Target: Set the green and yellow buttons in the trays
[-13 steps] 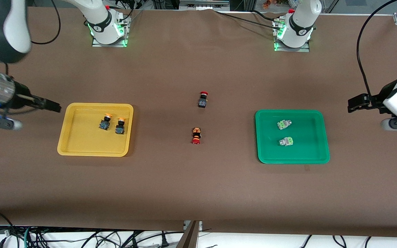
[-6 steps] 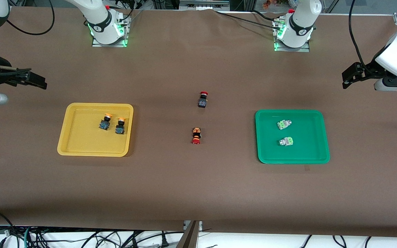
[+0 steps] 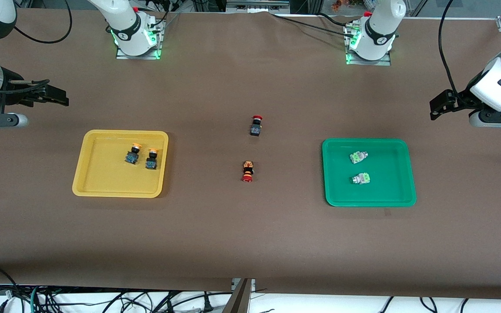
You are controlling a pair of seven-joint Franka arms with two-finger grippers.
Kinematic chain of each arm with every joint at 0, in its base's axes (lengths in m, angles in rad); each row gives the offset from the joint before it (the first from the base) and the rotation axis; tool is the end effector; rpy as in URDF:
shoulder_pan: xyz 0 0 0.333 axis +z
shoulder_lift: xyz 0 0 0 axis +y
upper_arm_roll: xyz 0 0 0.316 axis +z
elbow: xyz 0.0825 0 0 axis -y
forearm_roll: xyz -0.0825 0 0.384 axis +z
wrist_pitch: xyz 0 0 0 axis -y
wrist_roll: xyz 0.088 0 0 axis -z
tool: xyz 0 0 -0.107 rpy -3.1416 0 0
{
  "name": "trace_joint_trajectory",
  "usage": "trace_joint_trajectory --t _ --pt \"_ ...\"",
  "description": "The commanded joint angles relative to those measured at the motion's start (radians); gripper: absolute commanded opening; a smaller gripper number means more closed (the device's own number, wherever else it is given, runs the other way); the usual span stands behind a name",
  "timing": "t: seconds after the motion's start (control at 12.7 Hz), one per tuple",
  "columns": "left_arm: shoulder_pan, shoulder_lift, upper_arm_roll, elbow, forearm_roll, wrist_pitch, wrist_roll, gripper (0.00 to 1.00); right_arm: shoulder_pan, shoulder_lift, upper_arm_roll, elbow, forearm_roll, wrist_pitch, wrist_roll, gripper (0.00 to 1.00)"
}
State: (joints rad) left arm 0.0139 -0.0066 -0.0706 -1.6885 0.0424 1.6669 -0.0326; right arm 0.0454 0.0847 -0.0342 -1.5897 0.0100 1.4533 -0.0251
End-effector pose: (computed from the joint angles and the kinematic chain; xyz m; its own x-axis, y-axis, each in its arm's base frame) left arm 0.5569 -0.0276 0.5807 0.9995 -0.0282 -0.0137 -0.0287 -0.9987 -0.0431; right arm 0.5617 0.0082 0.5596 0.9750 0.0367 -0.2190 0.0348 -0.9993 -0.0125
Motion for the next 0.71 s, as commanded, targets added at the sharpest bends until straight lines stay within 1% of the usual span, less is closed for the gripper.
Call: trace_joint_trajectory --t 0.0,0.63 --pt "-0.009 0.022 0.0 0.058 -0.021 -0.041 0.005 1.0 -0.027 -0.029 0.016 -0.021 -0.019 0.038 -0.027 1.0" --pt "-0.008 0.022 -0.008 0.058 -0.021 -0.042 0.007 1.0 -0.025 -0.026 0.017 -0.019 -0.024 0.048 -0.033 1.0"
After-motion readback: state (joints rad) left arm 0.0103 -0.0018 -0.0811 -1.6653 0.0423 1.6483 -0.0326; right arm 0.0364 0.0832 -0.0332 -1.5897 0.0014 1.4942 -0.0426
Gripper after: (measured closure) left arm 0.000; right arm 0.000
